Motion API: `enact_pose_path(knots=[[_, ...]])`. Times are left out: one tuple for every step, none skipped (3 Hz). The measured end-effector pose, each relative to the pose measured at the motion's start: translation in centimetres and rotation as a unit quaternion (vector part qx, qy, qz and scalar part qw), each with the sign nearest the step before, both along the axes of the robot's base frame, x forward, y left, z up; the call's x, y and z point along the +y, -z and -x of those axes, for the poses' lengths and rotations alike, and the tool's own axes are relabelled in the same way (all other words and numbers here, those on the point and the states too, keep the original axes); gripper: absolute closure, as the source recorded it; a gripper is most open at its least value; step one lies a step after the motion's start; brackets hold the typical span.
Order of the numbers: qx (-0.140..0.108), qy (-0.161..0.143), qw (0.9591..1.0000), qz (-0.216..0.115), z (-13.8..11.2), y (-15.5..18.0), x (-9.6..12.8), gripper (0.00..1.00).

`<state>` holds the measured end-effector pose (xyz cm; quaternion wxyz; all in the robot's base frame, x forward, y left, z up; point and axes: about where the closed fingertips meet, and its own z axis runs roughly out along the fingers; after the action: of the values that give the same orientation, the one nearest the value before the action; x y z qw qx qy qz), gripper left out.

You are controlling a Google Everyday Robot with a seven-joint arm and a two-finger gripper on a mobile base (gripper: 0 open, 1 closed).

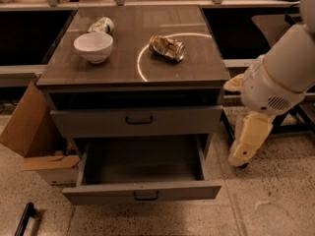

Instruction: Close middle drawer

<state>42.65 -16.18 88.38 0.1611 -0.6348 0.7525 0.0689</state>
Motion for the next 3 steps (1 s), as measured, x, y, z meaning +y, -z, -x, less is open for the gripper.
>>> enact_pose_path(knots=[[0.045, -0.005, 0.9982, -0.039, 1.7, 5.4, 3.2, 0.00], [0.045, -0.005, 0.9982, -0.039, 1.7, 5.5, 3.2, 0.00], [0.061, 0.003, 0.9975, -0.036, 2.1, 7.1, 3.2, 0.00]])
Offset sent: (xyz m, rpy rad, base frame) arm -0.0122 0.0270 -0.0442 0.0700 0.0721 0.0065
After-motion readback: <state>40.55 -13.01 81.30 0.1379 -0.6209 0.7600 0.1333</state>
